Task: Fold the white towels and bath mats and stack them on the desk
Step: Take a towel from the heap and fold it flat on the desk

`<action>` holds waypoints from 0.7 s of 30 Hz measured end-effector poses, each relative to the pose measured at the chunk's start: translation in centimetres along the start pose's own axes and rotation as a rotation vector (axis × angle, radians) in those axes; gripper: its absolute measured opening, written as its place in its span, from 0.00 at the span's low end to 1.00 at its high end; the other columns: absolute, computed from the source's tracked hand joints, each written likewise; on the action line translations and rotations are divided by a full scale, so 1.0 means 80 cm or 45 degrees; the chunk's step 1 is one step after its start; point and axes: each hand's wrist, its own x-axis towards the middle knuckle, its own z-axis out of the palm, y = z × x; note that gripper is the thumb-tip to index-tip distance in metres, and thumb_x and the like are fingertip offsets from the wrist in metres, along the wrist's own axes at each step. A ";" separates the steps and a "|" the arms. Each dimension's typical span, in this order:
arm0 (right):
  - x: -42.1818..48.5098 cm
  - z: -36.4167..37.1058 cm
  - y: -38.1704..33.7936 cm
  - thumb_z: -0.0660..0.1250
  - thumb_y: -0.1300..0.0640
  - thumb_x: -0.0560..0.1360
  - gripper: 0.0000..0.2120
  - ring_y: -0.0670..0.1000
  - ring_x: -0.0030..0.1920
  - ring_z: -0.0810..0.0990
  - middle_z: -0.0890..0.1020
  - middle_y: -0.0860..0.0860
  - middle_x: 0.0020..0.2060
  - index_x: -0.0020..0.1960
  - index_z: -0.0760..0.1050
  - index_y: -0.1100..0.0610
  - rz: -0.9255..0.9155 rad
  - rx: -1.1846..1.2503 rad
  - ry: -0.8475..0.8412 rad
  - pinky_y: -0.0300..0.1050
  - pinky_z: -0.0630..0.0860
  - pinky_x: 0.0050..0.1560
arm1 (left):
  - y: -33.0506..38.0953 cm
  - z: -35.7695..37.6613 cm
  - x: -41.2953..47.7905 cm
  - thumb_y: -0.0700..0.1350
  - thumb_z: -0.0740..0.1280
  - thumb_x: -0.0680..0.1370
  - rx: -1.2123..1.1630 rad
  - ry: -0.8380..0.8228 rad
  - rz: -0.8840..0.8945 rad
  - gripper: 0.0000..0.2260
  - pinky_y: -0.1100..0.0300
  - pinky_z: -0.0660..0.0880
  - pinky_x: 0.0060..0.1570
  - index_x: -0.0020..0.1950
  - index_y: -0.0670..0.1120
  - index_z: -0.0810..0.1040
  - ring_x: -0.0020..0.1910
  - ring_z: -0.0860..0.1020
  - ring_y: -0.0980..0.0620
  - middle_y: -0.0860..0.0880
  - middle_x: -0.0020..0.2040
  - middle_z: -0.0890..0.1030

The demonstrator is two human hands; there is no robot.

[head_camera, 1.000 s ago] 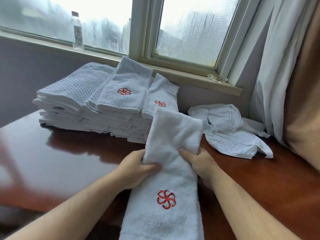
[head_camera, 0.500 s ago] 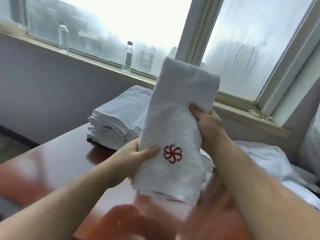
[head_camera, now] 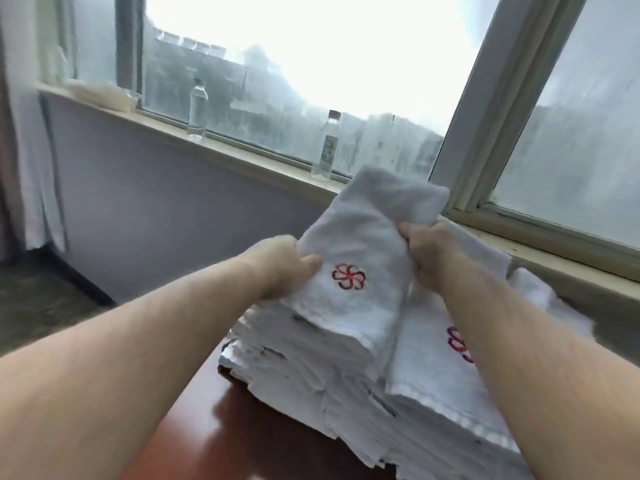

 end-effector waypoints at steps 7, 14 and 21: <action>0.031 0.013 0.054 0.67 0.53 0.71 0.37 0.53 0.60 0.76 0.75 0.50 0.63 0.78 0.59 0.48 -0.229 -0.385 0.082 0.47 0.70 0.68 | -0.048 0.037 0.026 0.67 0.61 0.78 -0.126 0.106 -0.079 0.20 0.52 0.73 0.55 0.58 0.53 0.74 0.53 0.78 0.50 0.53 0.54 0.80; 0.011 0.010 0.057 0.61 0.56 0.75 0.14 0.56 0.63 0.71 0.73 0.55 0.62 0.58 0.78 0.49 -0.465 -0.663 0.369 0.46 0.66 0.65 | -0.020 0.033 -0.002 0.73 0.54 0.74 0.187 0.412 0.297 0.32 0.47 0.66 0.68 0.72 0.57 0.69 0.69 0.68 0.50 0.53 0.68 0.72; -0.005 -0.009 0.004 0.61 0.60 0.82 0.15 0.58 0.69 0.73 0.78 0.54 0.68 0.64 0.80 0.54 -0.032 -1.115 -0.321 0.53 0.65 0.74 | 0.008 0.053 -0.015 0.80 0.55 0.69 0.634 -0.177 0.076 0.49 0.40 0.55 0.76 0.82 0.56 0.45 0.81 0.51 0.53 0.58 0.82 0.47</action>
